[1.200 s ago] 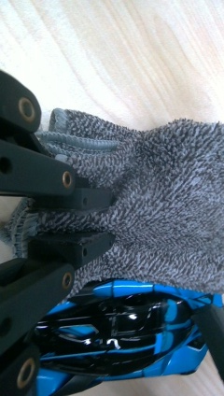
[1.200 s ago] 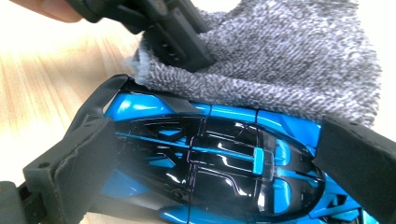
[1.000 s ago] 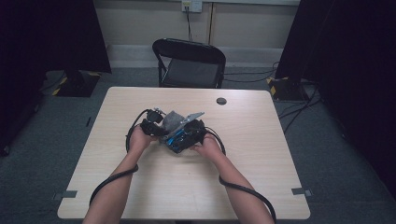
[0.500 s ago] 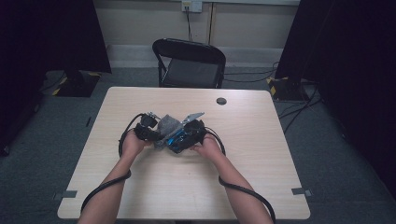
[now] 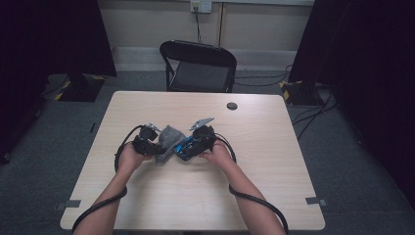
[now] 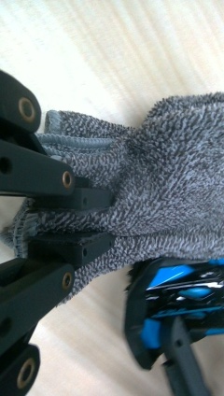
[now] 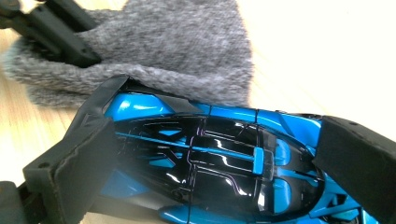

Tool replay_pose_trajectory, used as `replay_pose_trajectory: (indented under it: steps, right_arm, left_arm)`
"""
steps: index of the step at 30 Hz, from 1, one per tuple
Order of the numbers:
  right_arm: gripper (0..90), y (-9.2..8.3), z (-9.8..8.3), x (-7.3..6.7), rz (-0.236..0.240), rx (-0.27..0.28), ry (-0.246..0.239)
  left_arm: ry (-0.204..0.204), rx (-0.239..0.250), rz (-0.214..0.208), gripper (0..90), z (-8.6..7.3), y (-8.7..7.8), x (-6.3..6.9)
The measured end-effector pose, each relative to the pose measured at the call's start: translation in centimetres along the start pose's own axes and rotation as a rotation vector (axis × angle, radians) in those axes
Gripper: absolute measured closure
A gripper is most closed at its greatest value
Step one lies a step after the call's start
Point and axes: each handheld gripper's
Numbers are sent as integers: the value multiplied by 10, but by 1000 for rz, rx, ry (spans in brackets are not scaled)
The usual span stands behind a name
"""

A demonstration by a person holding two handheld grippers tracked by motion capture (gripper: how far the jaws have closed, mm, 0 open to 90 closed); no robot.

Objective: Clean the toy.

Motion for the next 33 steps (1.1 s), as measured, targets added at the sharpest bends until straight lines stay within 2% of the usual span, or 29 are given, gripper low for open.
replay_pose_trajectory:
  steps: [6,10,12,19,26,29,33]
  right_arm:
    - [0,0,0,0,-1,1,-2]
    - [0,0,0,0,-2,-1,3]
    - [0,0,0,0,-3,-1,5]
    - [0,0,-1,0,-2,6,1]
    - [0,0,-1,0,-2,6,-1]
    - [0,0,-1,0,-3,11,4]
    - [0,0,-2,0,-3,14,4]
  left_arm:
    - [7,14,-7,801,-18,-11,1]
    - [-4,16,-11,801,-32,-21,-1]
    - [-2,18,-2,801,-38,-26,-1]
    - [-36,60,10,797,-50,-51,-7]
    - [-56,130,34,797,-40,-71,-12]
    - [-94,144,54,797,-31,-72,-16]
    - [-111,185,50,796,-17,-67,-22]
Point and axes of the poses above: each handheld gripper's, and its own axes: y roughly forward along the jaws, z roughly out of its top, x roughly to its right, and after that the axes turned 12 degrees about -z, right-handed
